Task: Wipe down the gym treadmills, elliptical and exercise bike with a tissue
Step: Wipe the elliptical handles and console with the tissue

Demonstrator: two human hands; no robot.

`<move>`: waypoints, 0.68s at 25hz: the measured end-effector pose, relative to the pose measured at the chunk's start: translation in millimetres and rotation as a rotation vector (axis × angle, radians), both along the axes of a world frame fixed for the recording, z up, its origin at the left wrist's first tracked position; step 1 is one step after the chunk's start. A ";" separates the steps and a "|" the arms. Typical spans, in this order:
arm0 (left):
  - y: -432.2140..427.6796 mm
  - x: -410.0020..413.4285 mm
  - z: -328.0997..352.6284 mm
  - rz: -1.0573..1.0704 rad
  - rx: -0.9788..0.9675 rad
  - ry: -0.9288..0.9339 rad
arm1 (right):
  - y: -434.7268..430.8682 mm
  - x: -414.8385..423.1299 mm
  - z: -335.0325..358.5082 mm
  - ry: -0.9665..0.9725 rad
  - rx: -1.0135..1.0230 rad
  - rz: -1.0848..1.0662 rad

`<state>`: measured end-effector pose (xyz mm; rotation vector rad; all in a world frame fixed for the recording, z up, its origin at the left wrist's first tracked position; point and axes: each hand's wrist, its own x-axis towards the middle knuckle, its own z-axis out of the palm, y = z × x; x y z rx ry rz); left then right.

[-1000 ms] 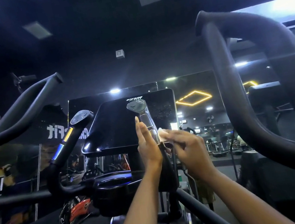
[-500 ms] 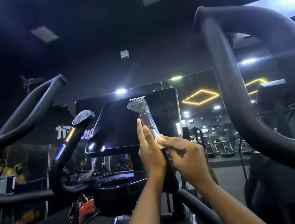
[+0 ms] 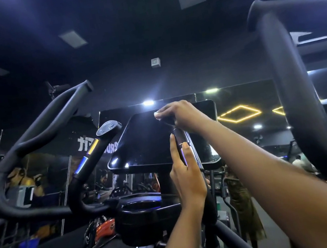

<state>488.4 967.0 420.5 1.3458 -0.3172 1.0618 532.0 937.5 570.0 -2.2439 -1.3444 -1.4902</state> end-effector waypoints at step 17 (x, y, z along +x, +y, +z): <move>-0.2 0.6 0.4 -0.009 0.008 -0.028 | -33.2 3.6 -14.7 0.058 0.267 0.145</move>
